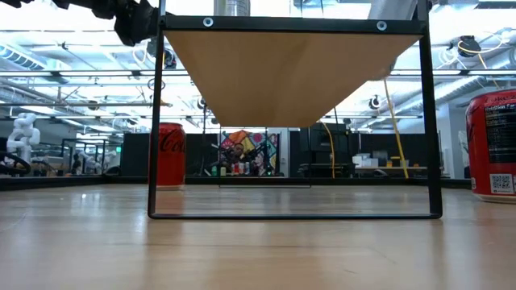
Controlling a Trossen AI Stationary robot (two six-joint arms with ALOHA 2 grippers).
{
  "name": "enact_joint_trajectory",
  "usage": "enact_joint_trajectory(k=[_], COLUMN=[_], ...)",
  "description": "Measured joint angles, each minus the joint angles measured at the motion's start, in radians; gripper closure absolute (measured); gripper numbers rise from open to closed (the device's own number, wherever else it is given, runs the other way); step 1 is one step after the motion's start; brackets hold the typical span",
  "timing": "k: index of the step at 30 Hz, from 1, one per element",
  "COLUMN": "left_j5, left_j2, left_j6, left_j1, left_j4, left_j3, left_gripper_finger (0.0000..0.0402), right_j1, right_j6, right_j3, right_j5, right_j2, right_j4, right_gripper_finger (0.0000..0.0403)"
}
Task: Place canned beverage on shelf
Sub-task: Put the top white yellow soda can on the shelf aligned with the other white yellow soda can
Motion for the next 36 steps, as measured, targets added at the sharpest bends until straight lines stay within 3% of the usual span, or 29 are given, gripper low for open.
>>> enact_joint_trajectory(k=[19,26,36], left_j5=[0.017,0.04,0.071], left_j2=[0.059,0.114,0.181], left_j6=[0.026,0.052,0.078], left_j1=[-0.008,-0.006,-0.006], left_j4=[0.142,0.246,0.253], left_j3=[0.001,0.003,0.073], left_gripper_finger=[0.0033,0.0033,0.0033], right_j1=[0.225,0.258,0.27], right_j6=[-0.437,-0.63,-0.859], right_j3=[0.0,0.0,0.0], right_j5=[0.007,0.008,0.008], right_j2=[0.171,0.196,0.259], right_j4=[0.276,0.392,0.511], right_gripper_finger=[0.0163,0.0163,0.0163])
